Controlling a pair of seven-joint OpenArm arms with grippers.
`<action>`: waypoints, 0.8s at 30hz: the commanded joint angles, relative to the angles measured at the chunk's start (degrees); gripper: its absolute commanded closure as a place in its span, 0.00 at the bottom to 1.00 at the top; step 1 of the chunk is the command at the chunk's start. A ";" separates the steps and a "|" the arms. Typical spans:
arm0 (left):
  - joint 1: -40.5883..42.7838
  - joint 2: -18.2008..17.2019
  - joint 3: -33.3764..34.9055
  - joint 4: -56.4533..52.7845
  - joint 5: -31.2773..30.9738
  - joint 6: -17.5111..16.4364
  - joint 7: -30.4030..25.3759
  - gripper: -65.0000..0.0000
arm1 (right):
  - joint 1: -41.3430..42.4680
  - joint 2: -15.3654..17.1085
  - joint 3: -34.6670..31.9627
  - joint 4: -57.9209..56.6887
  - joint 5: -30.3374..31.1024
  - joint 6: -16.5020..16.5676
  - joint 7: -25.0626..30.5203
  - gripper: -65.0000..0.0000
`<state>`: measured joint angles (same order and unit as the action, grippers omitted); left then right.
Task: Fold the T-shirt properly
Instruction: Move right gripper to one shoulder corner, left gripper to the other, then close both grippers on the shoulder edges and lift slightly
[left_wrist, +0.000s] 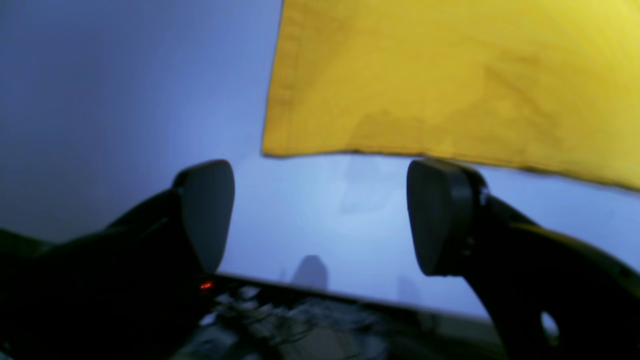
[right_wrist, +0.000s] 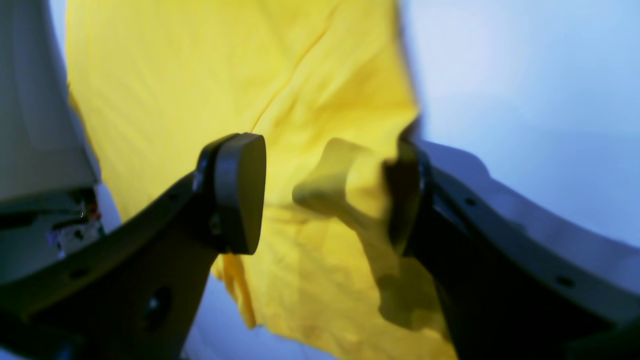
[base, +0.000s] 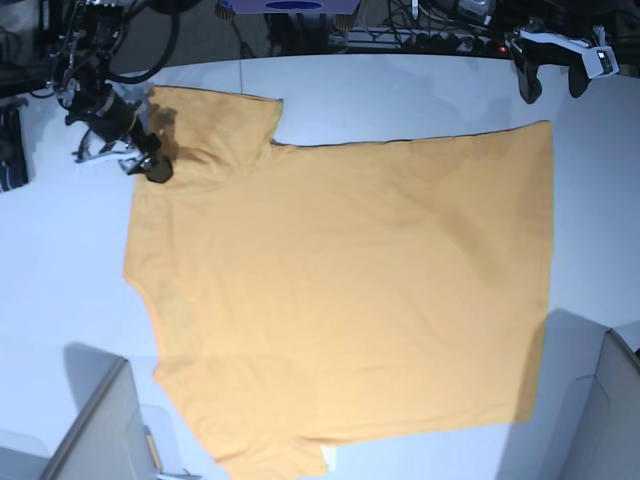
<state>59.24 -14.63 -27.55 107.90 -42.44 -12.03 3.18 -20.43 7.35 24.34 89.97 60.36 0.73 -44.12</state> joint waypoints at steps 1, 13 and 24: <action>0.58 -0.80 -0.98 -0.16 -2.18 0.03 1.00 0.21 | -0.72 0.16 -0.56 0.00 -1.50 -0.95 -1.90 0.47; -12.52 4.66 -21.90 -6.67 -9.65 -11.31 31.15 0.21 | -1.07 0.16 -0.73 -0.35 -1.50 -0.95 -2.43 1.00; -24.74 4.74 -26.03 -14.23 -9.65 -11.66 45.22 0.21 | -1.16 -0.28 -0.65 -0.44 -1.41 -1.04 -2.43 1.00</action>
<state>34.06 -8.93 -53.17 92.73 -51.07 -23.20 49.41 -21.30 6.59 23.62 89.23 59.83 0.45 -45.93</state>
